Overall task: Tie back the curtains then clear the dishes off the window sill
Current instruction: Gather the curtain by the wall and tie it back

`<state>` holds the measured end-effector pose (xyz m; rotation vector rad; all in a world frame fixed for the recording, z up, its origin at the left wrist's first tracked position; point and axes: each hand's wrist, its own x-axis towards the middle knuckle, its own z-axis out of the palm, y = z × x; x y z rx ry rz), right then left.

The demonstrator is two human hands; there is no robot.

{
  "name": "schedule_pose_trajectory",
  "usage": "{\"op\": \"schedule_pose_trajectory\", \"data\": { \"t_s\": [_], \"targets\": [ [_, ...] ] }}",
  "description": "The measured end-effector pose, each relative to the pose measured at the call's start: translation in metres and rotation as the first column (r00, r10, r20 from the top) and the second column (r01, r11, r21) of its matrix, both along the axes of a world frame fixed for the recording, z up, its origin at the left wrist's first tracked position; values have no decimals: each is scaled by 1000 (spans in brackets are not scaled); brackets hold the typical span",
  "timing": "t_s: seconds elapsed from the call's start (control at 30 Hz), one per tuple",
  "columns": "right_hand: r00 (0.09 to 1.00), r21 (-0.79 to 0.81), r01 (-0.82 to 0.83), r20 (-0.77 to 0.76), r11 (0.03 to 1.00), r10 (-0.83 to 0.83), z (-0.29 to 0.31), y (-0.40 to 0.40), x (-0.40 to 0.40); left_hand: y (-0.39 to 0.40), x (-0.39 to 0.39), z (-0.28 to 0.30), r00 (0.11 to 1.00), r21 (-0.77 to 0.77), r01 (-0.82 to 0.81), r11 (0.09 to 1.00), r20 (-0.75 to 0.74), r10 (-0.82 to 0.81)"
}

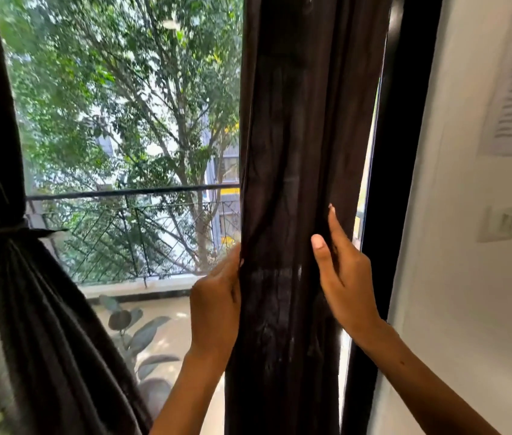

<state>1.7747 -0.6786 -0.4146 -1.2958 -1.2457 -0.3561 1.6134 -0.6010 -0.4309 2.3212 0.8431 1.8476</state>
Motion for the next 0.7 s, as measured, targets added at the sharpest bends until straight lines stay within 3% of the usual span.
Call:
{"op": "schedule_pose_trajectory", "data": {
  "t_s": [0.1, 0.2, 0.37, 0.47, 0.6, 0.7],
  "targets": [
    [1000, -69, -5, -18, 998, 4, -23, -6, -6, -8, -1, -26, 998, -72, -27, 997, -51, 24],
    [1000, -124, 0, -18, 992, -2, -49, -12, -19, -22, -1, -37, 1000, -140, 4, 990, 0, -4],
    [957, -21, 186, 230, 982, -177, -84, -22, -53, -36, 4, -46, 988, -214, -152, 965, -72, 140],
    [948, -28, 78, 311, 997, -66, -100, -24, -73, -37, 5, -48, 978, -257, -202, 945, -101, 181],
    [986, -129, -84, 134, 988, 102, -108, -14, -87, -37, -4, -53, 989, -245, -98, 965, 86, 122],
    [998, -199, 53, -9, 979, -55, -108, -2, -89, -38, -10, -57, 964, -283, -29, 959, 247, 102]
  ]
}}
